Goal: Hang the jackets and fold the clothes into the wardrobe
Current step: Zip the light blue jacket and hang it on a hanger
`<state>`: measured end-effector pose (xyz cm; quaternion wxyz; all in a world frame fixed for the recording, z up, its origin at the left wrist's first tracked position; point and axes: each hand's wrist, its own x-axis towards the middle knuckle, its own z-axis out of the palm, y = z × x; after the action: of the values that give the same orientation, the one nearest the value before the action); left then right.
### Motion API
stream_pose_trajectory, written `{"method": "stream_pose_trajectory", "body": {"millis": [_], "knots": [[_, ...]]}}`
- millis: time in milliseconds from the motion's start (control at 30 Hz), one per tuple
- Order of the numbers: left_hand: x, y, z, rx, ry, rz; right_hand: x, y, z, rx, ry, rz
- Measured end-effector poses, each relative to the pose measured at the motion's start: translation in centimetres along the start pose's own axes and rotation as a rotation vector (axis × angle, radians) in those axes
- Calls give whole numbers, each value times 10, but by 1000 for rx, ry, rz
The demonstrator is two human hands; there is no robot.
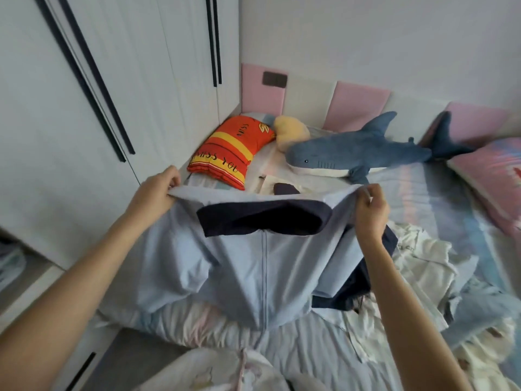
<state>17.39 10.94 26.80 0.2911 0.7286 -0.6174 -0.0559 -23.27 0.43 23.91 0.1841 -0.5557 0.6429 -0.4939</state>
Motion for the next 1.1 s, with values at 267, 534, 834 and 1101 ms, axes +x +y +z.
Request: {"method": "stream_pose_trajectory", "body": {"millis": [267,534,834,1101], "knots": [[26,13,17,19,80,15,21,-7,-24,9,99,-52],[22,50,54,-22,-731,-139,-6,-7,-3,-346,-1075,302],[53,104,-27,-847,-869,-317,38,-43,-50,-128,-1237,537],[176,70,40,-63,-511,-257,140,-2,-5,-702,-486,345]]}}
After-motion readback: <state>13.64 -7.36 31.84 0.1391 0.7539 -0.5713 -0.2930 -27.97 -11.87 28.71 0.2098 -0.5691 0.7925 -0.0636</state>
